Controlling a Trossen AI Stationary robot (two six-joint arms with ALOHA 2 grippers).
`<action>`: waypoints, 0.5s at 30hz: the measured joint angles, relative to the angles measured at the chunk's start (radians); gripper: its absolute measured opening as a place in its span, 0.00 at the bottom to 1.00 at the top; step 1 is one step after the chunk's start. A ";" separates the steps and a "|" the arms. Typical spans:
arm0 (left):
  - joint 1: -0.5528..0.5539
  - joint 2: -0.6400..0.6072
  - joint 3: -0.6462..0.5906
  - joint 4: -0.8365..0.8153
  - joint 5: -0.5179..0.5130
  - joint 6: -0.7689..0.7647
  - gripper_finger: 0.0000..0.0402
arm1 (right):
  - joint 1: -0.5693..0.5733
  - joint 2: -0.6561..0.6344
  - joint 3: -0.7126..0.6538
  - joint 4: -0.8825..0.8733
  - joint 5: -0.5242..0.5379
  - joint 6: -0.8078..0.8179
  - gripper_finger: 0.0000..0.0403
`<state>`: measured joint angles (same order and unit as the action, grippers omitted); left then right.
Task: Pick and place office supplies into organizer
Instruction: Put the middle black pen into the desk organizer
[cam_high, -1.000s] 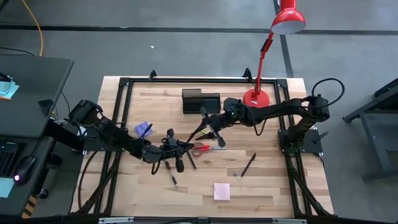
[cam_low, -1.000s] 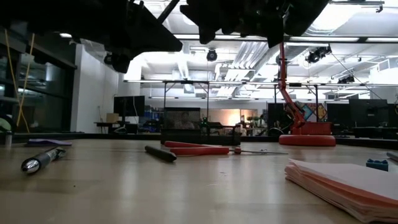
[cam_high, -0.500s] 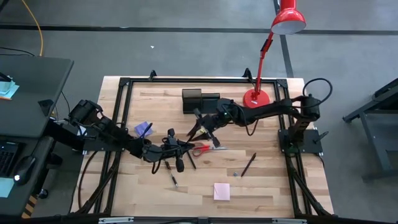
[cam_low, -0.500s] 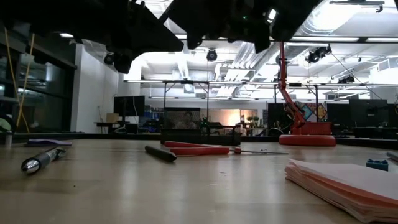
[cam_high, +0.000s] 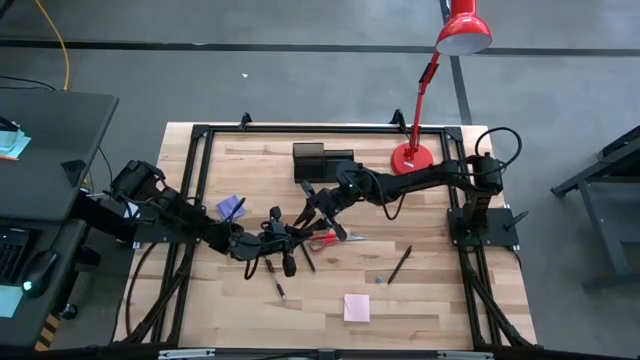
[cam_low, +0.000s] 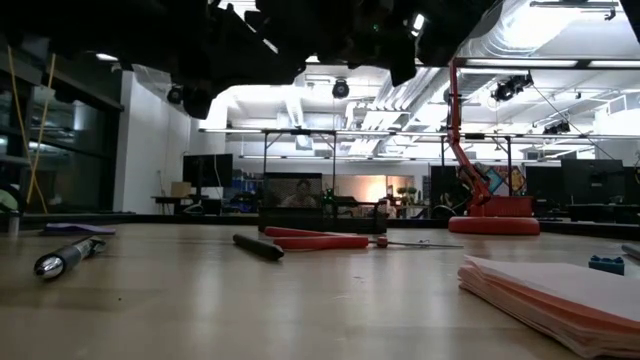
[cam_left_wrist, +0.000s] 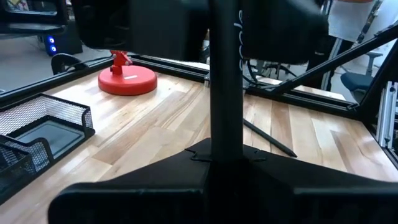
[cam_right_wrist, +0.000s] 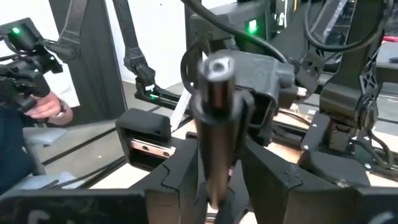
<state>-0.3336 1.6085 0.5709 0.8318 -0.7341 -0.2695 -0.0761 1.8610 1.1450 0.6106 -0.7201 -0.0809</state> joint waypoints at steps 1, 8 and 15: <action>0.000 0.000 0.000 -0.003 0.000 -0.001 0.00 | 0.000 0.000 0.000 -0.001 -0.003 0.002 0.28; 0.000 0.000 0.000 -0.070 -0.014 -0.058 0.00 | 0.000 -0.002 0.000 0.015 -0.040 0.003 0.27; -0.001 0.000 0.000 -0.076 -0.005 -0.076 0.02 | -0.001 -0.002 0.000 0.007 -0.052 -0.001 0.04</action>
<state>-0.3347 1.6081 0.5709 0.7556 -0.7387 -0.3459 -0.0775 1.8587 1.1450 0.6178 -0.7724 -0.0823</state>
